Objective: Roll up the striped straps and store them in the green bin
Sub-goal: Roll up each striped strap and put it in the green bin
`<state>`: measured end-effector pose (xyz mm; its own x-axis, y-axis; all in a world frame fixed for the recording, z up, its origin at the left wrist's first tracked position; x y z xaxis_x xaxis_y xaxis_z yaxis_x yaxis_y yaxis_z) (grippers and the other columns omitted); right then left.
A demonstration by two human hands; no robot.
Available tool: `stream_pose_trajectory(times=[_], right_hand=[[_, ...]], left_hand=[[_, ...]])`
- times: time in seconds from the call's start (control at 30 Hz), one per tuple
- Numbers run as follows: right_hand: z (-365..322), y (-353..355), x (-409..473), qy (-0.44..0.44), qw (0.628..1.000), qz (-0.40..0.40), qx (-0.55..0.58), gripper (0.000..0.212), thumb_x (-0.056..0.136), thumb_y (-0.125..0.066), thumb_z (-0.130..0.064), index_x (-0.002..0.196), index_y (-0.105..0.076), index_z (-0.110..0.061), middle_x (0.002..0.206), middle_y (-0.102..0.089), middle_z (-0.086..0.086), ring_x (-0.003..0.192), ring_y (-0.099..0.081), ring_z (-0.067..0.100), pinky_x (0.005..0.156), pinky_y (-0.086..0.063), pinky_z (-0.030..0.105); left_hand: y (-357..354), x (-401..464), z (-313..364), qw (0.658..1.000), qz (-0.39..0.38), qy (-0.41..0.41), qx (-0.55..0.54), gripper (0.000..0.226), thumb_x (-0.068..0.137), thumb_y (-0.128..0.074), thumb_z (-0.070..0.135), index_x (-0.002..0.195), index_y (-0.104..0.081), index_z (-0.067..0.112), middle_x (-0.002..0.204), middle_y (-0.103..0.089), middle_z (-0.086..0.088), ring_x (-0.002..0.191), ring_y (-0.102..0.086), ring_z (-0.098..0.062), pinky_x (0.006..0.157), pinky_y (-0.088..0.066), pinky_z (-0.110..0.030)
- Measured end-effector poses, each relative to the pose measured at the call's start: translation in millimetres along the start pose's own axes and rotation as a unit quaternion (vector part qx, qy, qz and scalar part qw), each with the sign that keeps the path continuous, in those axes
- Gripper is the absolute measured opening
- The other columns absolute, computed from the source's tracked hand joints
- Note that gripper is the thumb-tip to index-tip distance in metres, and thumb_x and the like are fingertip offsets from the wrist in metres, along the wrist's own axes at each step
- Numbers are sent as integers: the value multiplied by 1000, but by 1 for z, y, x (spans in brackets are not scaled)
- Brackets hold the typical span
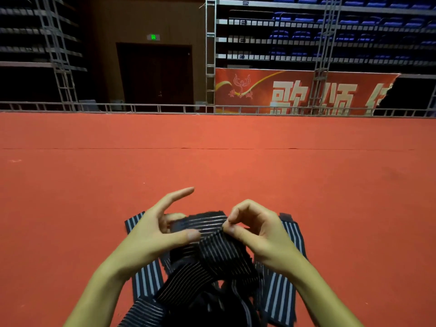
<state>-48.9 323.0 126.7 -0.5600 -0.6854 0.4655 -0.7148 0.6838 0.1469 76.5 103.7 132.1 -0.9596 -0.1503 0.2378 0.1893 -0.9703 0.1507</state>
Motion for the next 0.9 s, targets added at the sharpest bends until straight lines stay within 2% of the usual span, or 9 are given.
stream_pose_trajectory(times=[0.03, 0.1, 0.23, 0.33, 0.4, 0.5, 0.6, 0.77, 0.9], right_hand=[[0, 4, 0, 2, 1000, 23, 8, 23, 97, -76, -1, 95, -68, -22, 94, -71, 1, 93, -69, 15, 85, -54, 25], [3, 9, -1, 4, 999, 52, 2, 22, 97, -76, -4, 93, -69, -24, 93, -70, 0, 93, -68, 16, 84, -53, 26], [9, 17, -9, -6, 996, 91, -12, 11, 94, -77, -19, 91, -66, -20, 108, -76, 9, 97, -71, 29, 87, -58, 32], [8, 29, -13, 4, 993, 115, -17, 17, 91, -76, -17, 93, -62, -8, 110, -77, 12, 104, -72, 32, 87, -59, 29], [6, 32, -13, 14, 995, 96, -12, 17, 90, -77, -13, 95, -62, -6, 106, -76, 16, 114, -74, 22, 89, -58, 27], [2, 28, -10, 29, 997, 62, -25, 15, 92, -77, -13, 99, -64, -10, 97, -76, 10, 127, -69, 22, 101, -55, 34], [-7, 19, -4, 47, 998, 36, -28, 16, 94, -77, -15, 103, -64, -12, 97, -77, 8, 133, -66, 20, 111, -51, 45], [-14, 0, 10, 65, 997, 43, 15, 17, 95, -77, -7, 106, -65, -12, 99, -77, 15, 126, -70, 25, 117, -49, 43], [-15, -8, 11, 38, 993, 83, 74, 18, 92, -79, -10, 106, -67, -11, 98, -77, 6, 113, -75, 38, 100, -61, 47]], left_hand=[[2, -4, -5, 1000, -12, 18, -19, 89, 82, -93, 30, 155, -46, 50, 112, -77, -26, 102, -75, -46, 93, -60, -53], [1, -8, -13, 997, 2, 36, -69, 90, 83, -95, 23, 156, -48, 46, 105, -73, -33, 94, -74, -40, 85, -60, -44], [8, 3, -23, 970, 172, 30, -166, 84, 73, -95, 19, 148, -58, 27, 93, -78, -17, 87, -79, -29, 78, -66, -32], [18, 5, -21, 966, 257, 0, -40, 80, 78, -92, 17, 148, -55, 25, 88, -79, -11, 80, -78, -23, 74, -64, -27], [17, 6, -16, 968, 236, -32, 74, 76, 86, -88, 13, 149, -52, 34, 92, -80, -10, 83, -79, -23, 78, -61, -31], [8, 10, -9, 961, 193, -80, 182, 77, 91, -85, 18, 151, -46, 46, 97, -80, -1, 85, -74, -28, 81, -57, -44], [-1, 12, 3, 954, 156, -112, 231, 78, 95, -80, 23, 155, -40, 51, 102, -79, 6, 86, -70, -31, 80, -54, -40], [-24, 9, 23, 971, 64, -127, 192, 76, 98, -70, 29, 159, -34, 53, 108, -79, 1, 88, -70, -35, 87, -55, -58], [-32, 5, 31, 982, 60, -128, 122, 73, 99, -69, 19, 161, -38, 42, 108, -81, -6, 104, -77, -28, 97, -59, -57]])
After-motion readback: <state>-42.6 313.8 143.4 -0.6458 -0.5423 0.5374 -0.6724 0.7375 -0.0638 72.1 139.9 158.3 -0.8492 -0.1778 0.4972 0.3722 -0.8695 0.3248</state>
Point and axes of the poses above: each hand's wrist, its own x-axis towards the middle knuckle, its own y-axis out of the back of the hand, z = x × y, the point moved 2 cm from there along x, towards the middle knuckle
